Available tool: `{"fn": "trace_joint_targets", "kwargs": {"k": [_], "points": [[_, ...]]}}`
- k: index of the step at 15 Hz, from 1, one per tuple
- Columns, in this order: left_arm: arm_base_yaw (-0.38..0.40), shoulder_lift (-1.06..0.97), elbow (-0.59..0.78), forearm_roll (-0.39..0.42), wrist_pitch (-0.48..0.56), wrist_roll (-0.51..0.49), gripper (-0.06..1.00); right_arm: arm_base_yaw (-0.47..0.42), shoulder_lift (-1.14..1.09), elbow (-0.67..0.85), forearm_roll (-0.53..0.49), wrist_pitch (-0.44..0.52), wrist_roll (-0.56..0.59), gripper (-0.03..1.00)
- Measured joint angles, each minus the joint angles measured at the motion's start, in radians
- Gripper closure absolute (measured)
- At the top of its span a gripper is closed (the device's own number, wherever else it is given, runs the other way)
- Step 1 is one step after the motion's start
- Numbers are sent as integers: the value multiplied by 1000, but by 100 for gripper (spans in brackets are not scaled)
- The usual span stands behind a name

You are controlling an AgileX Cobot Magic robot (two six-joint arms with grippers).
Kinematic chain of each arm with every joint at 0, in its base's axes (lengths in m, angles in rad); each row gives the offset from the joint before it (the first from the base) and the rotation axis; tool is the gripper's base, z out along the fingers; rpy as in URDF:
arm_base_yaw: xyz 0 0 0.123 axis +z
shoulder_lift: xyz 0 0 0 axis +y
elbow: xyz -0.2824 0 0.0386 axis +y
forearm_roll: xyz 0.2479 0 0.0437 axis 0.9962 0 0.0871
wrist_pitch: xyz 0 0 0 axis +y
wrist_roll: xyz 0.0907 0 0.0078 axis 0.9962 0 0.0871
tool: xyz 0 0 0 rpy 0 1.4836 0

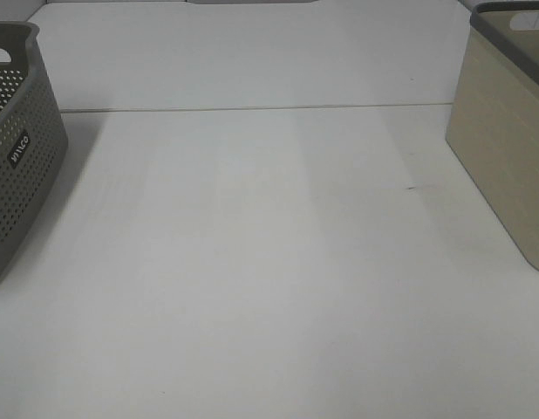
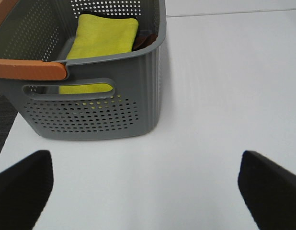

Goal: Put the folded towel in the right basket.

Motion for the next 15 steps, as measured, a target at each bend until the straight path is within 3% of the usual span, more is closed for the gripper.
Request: {"fn": "trace_joint_targets", "kwargs": {"k": [15], "points": [[0,0,0,0,0,0,-3,0,0,0,15,0,-11,-1]]}}
